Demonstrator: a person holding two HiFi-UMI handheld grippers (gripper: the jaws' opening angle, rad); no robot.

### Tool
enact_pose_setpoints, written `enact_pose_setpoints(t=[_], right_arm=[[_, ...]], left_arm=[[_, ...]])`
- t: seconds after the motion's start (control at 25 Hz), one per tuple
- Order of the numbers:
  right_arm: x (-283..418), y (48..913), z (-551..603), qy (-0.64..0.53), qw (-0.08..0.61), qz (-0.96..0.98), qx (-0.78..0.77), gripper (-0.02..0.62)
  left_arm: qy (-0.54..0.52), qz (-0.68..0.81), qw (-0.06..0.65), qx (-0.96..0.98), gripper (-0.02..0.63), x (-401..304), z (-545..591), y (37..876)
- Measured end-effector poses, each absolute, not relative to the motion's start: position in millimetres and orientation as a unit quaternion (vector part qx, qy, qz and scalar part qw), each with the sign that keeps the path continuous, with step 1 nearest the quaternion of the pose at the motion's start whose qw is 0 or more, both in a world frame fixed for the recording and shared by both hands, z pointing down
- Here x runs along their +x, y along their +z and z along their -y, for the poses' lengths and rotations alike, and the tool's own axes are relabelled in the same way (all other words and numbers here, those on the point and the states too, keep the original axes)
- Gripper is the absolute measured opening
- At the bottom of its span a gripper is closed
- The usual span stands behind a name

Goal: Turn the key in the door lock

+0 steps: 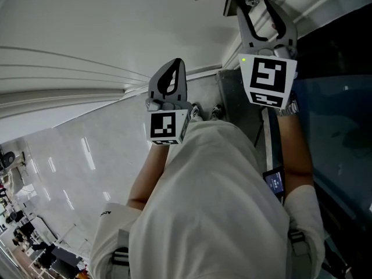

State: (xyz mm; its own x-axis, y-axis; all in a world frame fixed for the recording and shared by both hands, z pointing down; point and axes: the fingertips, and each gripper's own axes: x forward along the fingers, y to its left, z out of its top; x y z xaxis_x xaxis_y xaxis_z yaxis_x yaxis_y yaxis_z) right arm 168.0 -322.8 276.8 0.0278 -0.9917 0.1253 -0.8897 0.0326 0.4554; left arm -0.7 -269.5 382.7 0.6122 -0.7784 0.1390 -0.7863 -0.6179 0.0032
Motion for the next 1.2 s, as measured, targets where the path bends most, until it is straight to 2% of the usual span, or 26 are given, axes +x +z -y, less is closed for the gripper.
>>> enact_pose_setpoints(t=[0.12, 0.44, 0.64, 0.72, 0.92, 0.96, 1.0, 1.2], right_arm=[[169, 277, 326, -0.178, 0.290, 0.658, 0.672, 0.178], [164, 279, 334, -0.286, 0.400, 0.590, 0.640, 0.176], [164, 281, 335, -0.295, 0.412, 0.581, 0.637, 0.170], [166, 279, 336, -0.298, 0.409, 0.575, 0.643, 0.113], [168, 279, 335, -0.281, 0.392, 0.579, 0.657, 0.095], [169, 279, 335, -0.277, 0.390, 0.579, 0.660, 0.076], [171, 279, 336, -0.273, 0.386, 0.579, 0.664, 0.012], [173, 281, 337, -0.253, 0.356, 0.589, 0.680, 0.012]], left_arm=[[0.061, 0.438, 0.032, 0.897, 0.009, -4, 270, 379], [0.064, 0.441, 0.032, 0.895, 0.009, -11, 270, 377], [0.065, 0.444, 0.030, 0.893, 0.009, -13, 271, 376], [0.065, 0.443, 0.031, 0.894, 0.009, -13, 272, 376], [0.066, 0.440, 0.035, 0.895, 0.009, -11, 274, 379], [0.066, 0.440, 0.035, 0.895, 0.009, -10, 274, 379], [0.066, 0.439, 0.035, 0.895, 0.009, -9, 275, 378], [0.067, 0.440, 0.036, 0.895, 0.009, -8, 278, 381]])
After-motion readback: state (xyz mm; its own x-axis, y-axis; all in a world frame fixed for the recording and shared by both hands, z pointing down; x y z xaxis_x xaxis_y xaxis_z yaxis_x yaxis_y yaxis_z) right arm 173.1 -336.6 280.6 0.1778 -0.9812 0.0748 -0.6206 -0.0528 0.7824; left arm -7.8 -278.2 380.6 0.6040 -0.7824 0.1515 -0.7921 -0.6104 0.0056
